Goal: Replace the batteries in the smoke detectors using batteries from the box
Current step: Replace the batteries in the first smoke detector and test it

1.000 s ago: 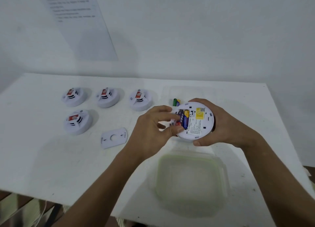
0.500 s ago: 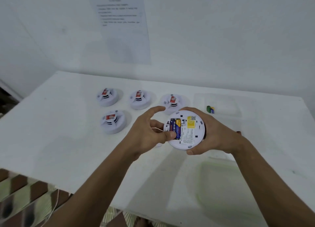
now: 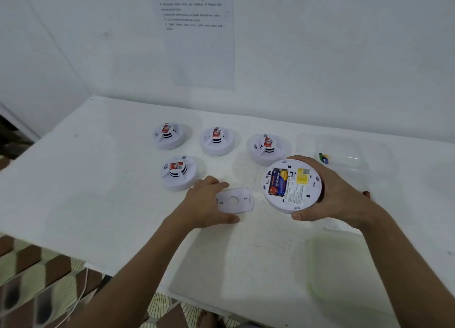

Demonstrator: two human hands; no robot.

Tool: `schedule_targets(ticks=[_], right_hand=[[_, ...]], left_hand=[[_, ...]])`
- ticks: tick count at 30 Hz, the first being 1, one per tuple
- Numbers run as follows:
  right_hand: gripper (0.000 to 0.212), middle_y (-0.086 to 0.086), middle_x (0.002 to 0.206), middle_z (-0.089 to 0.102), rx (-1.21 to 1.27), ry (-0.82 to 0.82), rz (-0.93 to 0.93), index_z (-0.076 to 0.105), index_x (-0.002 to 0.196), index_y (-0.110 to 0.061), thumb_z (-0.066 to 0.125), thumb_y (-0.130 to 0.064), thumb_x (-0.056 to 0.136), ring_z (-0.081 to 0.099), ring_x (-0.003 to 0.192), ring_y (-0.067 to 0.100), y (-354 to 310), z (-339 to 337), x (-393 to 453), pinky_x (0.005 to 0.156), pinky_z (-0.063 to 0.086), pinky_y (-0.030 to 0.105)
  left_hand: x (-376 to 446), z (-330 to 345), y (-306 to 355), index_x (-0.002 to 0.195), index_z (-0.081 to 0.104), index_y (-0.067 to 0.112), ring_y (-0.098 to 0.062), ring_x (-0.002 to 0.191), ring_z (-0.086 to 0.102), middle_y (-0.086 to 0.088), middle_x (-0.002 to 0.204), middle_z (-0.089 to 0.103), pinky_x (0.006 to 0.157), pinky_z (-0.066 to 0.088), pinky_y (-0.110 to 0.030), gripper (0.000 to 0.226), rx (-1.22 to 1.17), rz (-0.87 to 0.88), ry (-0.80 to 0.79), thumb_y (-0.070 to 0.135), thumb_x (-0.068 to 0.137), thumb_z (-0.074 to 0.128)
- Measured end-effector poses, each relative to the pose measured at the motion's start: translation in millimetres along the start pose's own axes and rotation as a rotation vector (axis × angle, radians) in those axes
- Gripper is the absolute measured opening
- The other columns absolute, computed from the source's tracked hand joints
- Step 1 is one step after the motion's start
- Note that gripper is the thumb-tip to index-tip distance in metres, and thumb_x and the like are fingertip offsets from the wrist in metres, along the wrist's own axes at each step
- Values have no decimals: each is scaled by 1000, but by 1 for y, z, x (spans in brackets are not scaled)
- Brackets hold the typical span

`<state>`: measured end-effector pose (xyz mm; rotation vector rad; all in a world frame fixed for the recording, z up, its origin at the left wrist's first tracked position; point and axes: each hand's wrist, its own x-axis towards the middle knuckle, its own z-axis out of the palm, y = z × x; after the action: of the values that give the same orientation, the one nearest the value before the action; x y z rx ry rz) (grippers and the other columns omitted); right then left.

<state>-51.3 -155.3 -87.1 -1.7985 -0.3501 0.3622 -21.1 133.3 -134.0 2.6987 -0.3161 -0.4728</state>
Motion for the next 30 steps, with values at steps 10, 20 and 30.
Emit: schedule_targets(ticks=[10,20,30], right_hand=[[97,-15,126,61,-8,-23,36,48,135,-30,89,-3,51,58,120,7,8,0,-13,83,55,22],[95,-9,128,62,-8,-43,38,49,136,-30,90,-4,55,58,122,13,9,2,-13,89,56,29],[96,-8,126,63,-17,-58,1,48,138,-27,90,1,56,61,117,13,-4,12,1,86,57,29]], left_hand=[[6,5,-12,95,65,24,-14,89,45,4,95,49,74,44,-29,50,12,98,39,64,66,72],[-18,-26,18,81,63,16,-10,78,52,5,83,54,65,45,-22,49,-233,224,433,58,56,67],[-27,-40,86,110,67,20,-13,93,51,9,100,49,81,48,-31,65,-143,514,288,58,56,68]])
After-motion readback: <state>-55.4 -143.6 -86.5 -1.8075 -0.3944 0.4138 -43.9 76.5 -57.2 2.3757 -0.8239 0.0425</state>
